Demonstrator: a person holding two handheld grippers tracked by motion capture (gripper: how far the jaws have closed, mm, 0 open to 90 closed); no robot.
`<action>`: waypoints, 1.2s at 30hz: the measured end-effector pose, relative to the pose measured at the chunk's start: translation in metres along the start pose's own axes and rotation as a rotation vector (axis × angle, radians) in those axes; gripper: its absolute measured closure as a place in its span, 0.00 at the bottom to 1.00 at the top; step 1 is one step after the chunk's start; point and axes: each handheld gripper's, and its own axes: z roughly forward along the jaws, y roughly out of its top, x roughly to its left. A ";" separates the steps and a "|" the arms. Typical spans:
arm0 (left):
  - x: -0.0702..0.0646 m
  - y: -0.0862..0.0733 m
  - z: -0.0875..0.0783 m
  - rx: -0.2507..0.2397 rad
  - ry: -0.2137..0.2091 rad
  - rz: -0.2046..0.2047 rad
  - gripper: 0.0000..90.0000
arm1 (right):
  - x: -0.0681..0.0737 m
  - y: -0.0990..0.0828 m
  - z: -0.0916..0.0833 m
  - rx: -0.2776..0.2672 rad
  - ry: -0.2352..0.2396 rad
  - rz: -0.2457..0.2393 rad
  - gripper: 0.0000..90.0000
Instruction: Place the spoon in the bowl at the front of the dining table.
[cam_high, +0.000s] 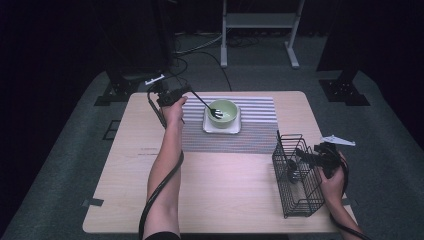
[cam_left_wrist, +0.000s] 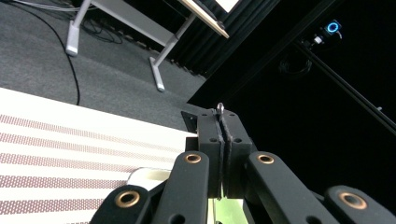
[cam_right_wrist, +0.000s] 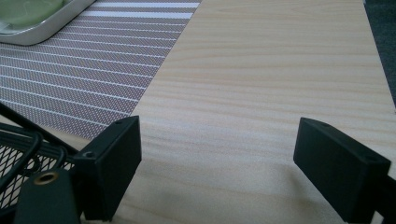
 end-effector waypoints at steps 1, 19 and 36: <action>0.000 -0.001 0.001 -0.002 0.003 -0.001 0.99 | 0.000 0.000 0.000 0.001 0.000 0.000 0.16; 0.010 -0.017 0.016 0.002 0.054 -0.010 0.99 | 0.000 0.000 0.000 0.001 0.003 0.003 0.16; 0.014 -0.021 0.025 0.006 0.079 -0.009 0.99 | 0.000 0.000 0.000 0.000 0.005 0.003 0.16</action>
